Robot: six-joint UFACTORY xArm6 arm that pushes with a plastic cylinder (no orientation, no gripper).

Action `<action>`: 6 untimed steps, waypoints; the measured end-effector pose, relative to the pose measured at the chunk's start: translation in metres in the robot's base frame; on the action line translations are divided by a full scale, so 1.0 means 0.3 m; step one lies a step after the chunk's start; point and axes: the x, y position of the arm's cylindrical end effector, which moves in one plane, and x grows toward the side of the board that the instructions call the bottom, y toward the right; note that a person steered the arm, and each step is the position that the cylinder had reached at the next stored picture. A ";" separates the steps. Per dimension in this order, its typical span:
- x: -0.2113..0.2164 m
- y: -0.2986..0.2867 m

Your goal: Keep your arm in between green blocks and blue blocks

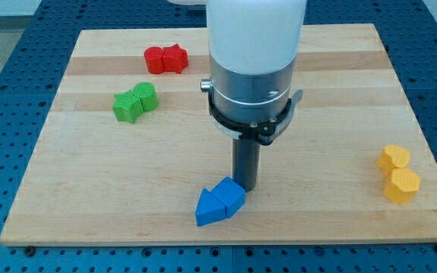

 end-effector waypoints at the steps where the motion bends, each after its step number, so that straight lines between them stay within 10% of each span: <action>1: 0.000 -0.011; 6: -0.191 -0.350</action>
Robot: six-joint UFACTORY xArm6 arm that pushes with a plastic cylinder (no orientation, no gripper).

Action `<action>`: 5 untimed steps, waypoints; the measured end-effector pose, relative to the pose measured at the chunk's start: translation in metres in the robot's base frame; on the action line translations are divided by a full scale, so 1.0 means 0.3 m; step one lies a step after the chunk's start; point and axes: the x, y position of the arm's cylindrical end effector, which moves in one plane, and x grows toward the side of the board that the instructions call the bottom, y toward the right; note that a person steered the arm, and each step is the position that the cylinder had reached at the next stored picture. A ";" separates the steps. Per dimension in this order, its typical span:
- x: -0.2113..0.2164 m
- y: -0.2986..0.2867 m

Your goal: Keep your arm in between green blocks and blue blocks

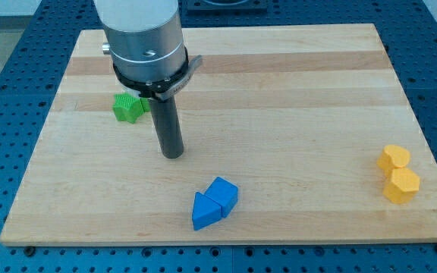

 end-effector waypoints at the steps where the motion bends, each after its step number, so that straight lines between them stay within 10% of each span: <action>1: 0.018 0.000; 5: -0.164 0.214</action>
